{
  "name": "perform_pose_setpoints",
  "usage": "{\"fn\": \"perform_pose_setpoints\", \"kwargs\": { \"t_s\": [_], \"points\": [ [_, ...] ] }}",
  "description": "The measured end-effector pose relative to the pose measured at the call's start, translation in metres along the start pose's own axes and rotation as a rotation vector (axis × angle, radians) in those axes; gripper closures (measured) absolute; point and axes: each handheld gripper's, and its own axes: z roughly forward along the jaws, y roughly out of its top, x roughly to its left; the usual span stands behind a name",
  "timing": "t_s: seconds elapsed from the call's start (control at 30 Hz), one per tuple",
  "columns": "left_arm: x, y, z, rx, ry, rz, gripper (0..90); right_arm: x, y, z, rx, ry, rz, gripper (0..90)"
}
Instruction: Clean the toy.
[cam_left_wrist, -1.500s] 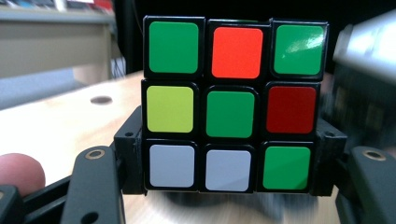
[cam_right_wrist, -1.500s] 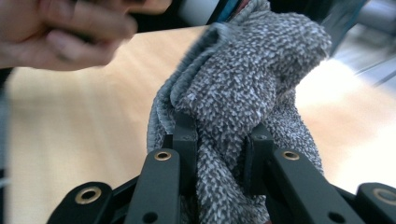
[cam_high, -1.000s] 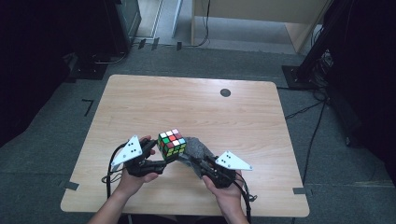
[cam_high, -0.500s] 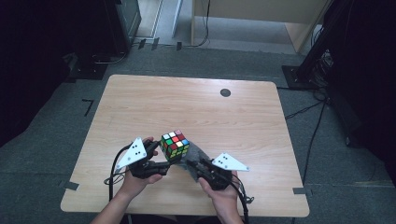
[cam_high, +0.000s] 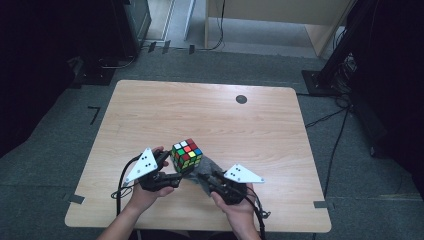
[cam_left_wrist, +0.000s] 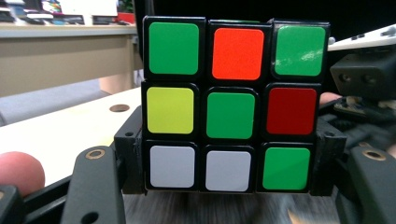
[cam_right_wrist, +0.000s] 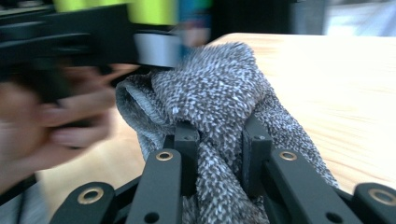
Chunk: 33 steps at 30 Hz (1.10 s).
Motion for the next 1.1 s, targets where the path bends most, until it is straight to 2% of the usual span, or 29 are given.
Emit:
{"fn": "perform_pose_setpoints", "kwargs": {
  "t_s": [0.07,0.17,0.23,0.33,0.47,0.53,0.6,0.63,0.7,0.73,0.8,0.87,0.97,1.07,1.1],
  "points": [
    [0.003,-0.001,-0.001,0.004,0.015,-0.002,34.1,-0.010,0.000,-0.005,-0.007,-0.052,0.015,74.1],
    [0.008,-0.002,-0.002,-0.001,0.032,-0.024,34.1,-0.021,0.002,-0.011,-0.024,-0.087,0.053,74.1],
    [0.009,-0.002,-0.002,-0.005,0.032,-0.029,34.1,-0.022,0.003,-0.013,-0.029,-0.094,0.047,74.1],
    [0.008,-0.001,-0.003,-0.003,0.038,-0.015,34.1,-0.022,0.007,-0.016,-0.042,-0.115,0.036,74.0],
    [0.007,-0.003,-0.001,0.014,0.037,-0.001,34.1,-0.024,0.017,-0.028,-0.096,-0.154,0.031,73.8],
    [0.007,-0.003,0.000,0.012,0.030,-0.009,34.1,-0.026,0.017,-0.029,-0.070,-0.208,0.010,73.5],
    [0.005,-0.003,0.000,0.013,0.026,-0.008,34.1,-0.032,0.012,-0.025,-0.002,-0.293,-0.049,72.8],
    [0.005,-0.003,0.001,0.019,0.024,-0.004,34.1,-0.037,0.008,-0.022,0.034,-0.332,-0.059,72.7],
    [0.004,-0.004,0.001,0.025,0.021,-0.003,34.1,-0.053,-0.004,-0.019,0.084,-0.366,0.003,72.5],
    [0.005,-0.004,0.002,0.025,0.019,-0.009,34.1,-0.060,-0.009,-0.017,0.113,-0.399,0.007,72.3],
    [0.007,-0.005,0.002,0.028,0.009,-0.028,34.1,-0.073,-0.019,-0.015,0.168,-0.475,-0.026,71.7],
    [0.008,-0.005,0.003,0.034,0.004,-0.041,34.1,-0.085,-0.027,-0.015,0.201,-0.483,0.011,68.7],
    [0.010,-0.007,0.004,0.047,0.003,-0.055,34.1,-0.095,-0.031,-0.013,0.231,-0.453,0.036,53.4],
    [0.011,-0.009,0.005,0.053,0.024,-0.056,34.1,-0.090,-0.024,-0.016,0.177,-0.455,0.035,41.0],
    [0.010,-0.010,0.006,0.055,0.029,-0.050,34.1,-0.085,-0.018,-0.018,0.141,-0.456,0.044,38.4]
  ]
}}
